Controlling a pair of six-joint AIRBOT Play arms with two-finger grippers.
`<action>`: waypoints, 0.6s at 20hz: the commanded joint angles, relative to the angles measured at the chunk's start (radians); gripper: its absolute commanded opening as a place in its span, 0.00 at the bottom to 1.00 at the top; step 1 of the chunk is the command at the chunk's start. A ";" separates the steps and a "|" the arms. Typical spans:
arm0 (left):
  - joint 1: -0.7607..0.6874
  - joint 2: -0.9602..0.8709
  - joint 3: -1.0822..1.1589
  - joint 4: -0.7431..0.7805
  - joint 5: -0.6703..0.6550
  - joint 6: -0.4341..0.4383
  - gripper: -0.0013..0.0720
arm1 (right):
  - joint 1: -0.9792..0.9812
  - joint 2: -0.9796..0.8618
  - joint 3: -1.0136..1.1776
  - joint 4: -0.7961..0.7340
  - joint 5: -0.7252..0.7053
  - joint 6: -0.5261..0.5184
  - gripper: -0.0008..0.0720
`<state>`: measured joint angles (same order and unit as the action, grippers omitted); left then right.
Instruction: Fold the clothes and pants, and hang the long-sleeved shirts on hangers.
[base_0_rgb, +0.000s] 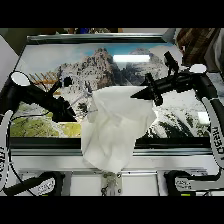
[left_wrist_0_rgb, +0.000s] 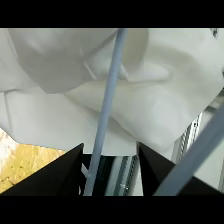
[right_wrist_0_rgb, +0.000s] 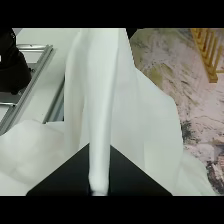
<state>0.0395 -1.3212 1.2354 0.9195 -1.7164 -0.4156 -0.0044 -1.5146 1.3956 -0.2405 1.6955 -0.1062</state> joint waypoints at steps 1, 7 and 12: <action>0.011 0.002 0.000 0.005 0.034 -0.100 0.49 | 0.000 0.000 0.000 0.001 0.005 0.006 0.05; 0.171 0.134 0.000 0.002 0.186 -0.291 0.49 | -0.002 0.000 0.000 0.002 0.002 0.006 0.05; 0.380 0.276 0.000 0.003 0.267 -0.532 0.49 | -0.037 0.027 0.000 0.036 0.002 0.058 0.05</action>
<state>0.3122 -1.1164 1.2350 0.9245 -1.5013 -0.7887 -0.0212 -1.5040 1.3956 -0.2371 1.7214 -0.0776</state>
